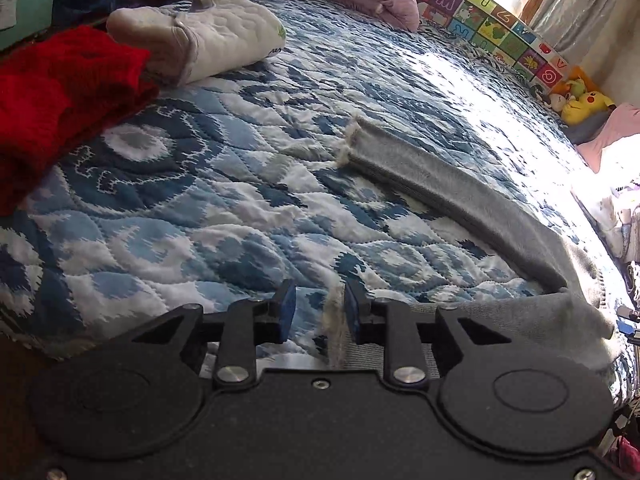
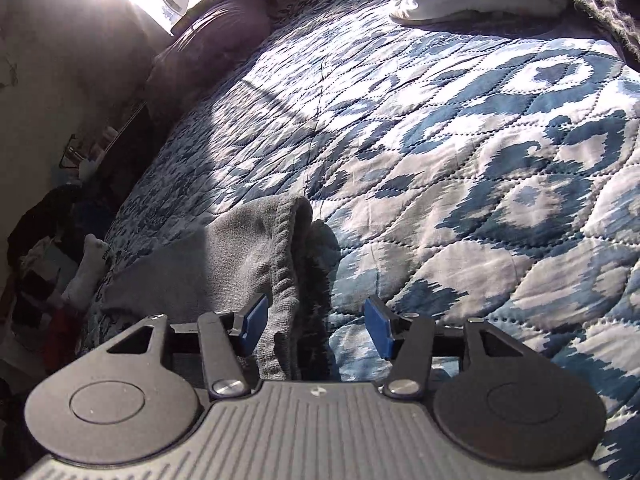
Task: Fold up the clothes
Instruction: 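Smooth the folded grey edge with the left tool while the right tool grips the cuff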
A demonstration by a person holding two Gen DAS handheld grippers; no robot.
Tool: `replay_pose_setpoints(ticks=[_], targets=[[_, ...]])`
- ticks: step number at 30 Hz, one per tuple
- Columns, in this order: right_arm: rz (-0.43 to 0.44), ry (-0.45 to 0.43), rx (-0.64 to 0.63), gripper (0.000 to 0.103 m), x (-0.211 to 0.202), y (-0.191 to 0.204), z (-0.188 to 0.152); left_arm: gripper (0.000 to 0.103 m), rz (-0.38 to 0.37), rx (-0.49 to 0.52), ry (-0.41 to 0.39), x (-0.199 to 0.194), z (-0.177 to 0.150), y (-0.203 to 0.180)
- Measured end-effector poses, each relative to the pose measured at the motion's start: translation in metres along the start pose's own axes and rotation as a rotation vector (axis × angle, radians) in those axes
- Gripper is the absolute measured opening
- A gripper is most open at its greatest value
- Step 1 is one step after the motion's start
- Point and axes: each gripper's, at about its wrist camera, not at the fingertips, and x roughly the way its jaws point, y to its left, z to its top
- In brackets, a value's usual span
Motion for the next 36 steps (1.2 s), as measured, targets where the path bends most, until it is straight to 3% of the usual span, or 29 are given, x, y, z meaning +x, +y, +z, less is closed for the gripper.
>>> replay_pose_setpoints(ticks=[4,6,7,11,13,15,17,19,22,24,29,31,33,35,36], targets=[[0.002,-0.016,-0.008,0.055,0.017,0.003,0.021,0.032,-0.021,0.044,0.0,0.02,0.033,-0.019],[0.014,-0.02,-0.012,0.06,0.028,0.006,0.032,0.036,-0.033,0.073,0.009,0.036,0.051,-0.031],[0.021,-0.02,-0.014,0.063,0.033,0.008,0.036,0.044,-0.04,0.079,0.012,0.044,0.059,-0.035],[0.053,0.005,-0.019,0.067,0.06,0.01,0.052,0.049,-0.042,0.118,0.039,0.083,0.092,-0.051],[0.083,0.022,-0.034,0.059,0.068,0.009,0.053,0.05,-0.016,0.116,0.062,0.108,0.104,-0.051],[0.134,0.058,-0.05,0.036,0.075,0.01,0.051,0.05,0.0,0.088,0.091,0.13,0.111,-0.046],[0.177,0.057,-0.039,0.024,0.074,0.009,0.051,0.045,-0.013,0.067,0.104,0.145,0.114,-0.042],[0.263,0.028,0.016,0.023,0.068,0.005,0.054,0.008,-0.041,0.079,0.087,0.15,0.116,-0.046],[0.34,-0.054,0.086,0.022,0.054,-0.002,0.067,0.007,-0.11,0.077,0.001,0.143,0.128,-0.056],[0.343,-0.096,0.111,0.022,0.05,-0.007,0.076,0.007,-0.166,0.065,-0.064,0.138,0.136,-0.061],[0.245,-0.093,0.178,0.023,0.067,-0.028,0.083,0.007,-0.122,0.065,-0.033,0.16,0.138,-0.068],[0.159,-0.074,0.174,0.038,0.077,-0.029,0.08,0.017,-0.039,0.107,0.021,0.175,0.131,-0.071],[0.121,-0.088,0.172,0.042,0.079,-0.028,0.077,0.021,-0.028,0.101,0.015,0.173,0.129,-0.07],[0.087,-0.103,0.163,0.051,0.075,-0.024,0.075,0.044,-0.003,0.089,0.006,0.165,0.128,-0.068],[0.074,-0.114,0.15,0.057,0.071,-0.021,0.075,0.05,0.014,0.086,-0.005,0.156,0.126,-0.066]])
